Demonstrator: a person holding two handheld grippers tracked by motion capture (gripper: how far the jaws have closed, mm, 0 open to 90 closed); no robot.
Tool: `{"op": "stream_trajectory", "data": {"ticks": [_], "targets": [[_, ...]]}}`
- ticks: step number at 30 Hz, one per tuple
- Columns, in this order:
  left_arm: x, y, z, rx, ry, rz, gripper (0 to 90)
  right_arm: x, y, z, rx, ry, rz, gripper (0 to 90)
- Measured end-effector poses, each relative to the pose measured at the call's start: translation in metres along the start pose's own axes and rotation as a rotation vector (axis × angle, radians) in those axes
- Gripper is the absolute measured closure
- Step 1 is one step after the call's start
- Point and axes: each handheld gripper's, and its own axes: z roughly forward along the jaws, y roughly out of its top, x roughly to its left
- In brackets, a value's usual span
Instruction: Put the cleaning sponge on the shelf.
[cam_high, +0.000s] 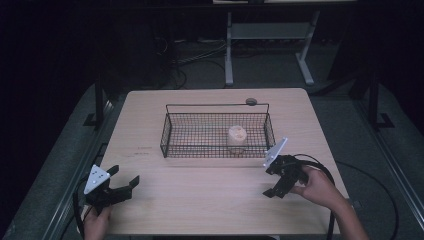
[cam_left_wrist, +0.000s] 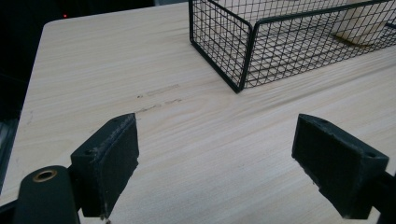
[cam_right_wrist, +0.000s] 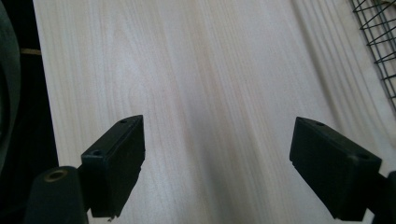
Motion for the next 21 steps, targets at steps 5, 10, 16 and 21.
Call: {"op": "stream_trajectory", "data": {"ticks": [5, 10, 16, 21], "targets": [[-0.001, 0.0, 0.0, 0.001, -0.003, -0.003, 14.0, 0.003, -0.007, 0.002, -0.008, 0.0, 0.006, 17.7], [-0.001, 0.0, 0.001, 0.003, -0.001, -0.001, 13.9, 0.006, -0.013, 0.005, -0.017, -0.001, 0.01, 17.7], [-0.002, 0.0, 0.001, 0.004, -0.003, 0.004, 13.9, 0.011, -0.019, 0.005, -0.024, -0.009, 0.013, 17.7], [-0.002, 0.0, 0.001, 0.007, -0.005, 0.006, 14.0, 0.016, -0.024, 0.004, -0.039, -0.022, 0.009, 17.7]]}}
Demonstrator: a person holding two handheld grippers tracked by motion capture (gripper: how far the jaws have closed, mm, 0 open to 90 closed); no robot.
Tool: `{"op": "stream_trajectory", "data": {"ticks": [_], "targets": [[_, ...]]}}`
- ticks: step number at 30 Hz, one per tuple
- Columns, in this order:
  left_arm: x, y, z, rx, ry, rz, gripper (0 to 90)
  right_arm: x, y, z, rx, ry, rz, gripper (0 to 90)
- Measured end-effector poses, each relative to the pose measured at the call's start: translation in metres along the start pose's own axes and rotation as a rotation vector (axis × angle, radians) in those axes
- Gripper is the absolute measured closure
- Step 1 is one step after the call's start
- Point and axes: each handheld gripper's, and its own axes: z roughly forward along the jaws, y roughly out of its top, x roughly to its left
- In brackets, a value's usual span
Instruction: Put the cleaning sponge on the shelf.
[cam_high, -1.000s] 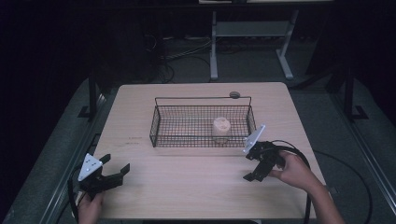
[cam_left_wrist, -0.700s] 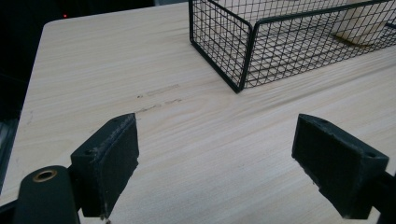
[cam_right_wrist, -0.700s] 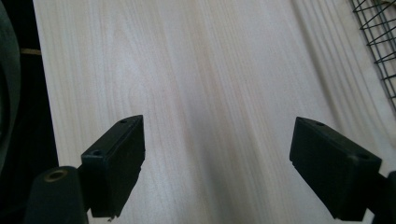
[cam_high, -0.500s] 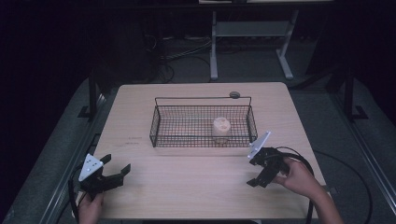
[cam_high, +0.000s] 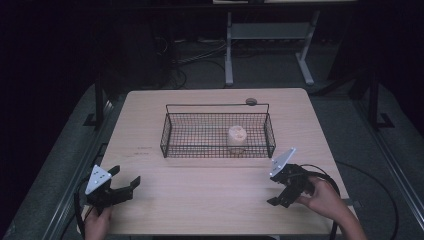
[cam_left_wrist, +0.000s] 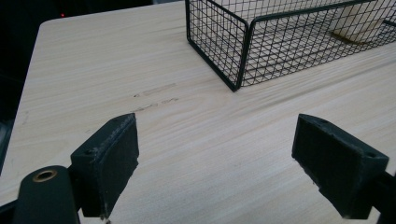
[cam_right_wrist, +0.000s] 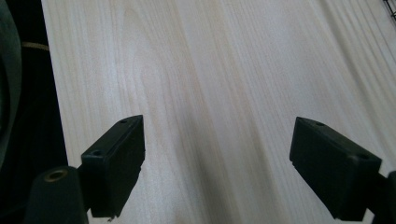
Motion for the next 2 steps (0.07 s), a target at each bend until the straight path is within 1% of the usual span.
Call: {"op": "stream_trajectory", "data": {"ticks": [2], "targets": [[0.0002, 0.0001, 0.0002, 0.003, 0.0, 0.003, 14.0, 0.001, -0.0012, -0.0008, -0.007, -0.002, -0.001, 17.7]]}}
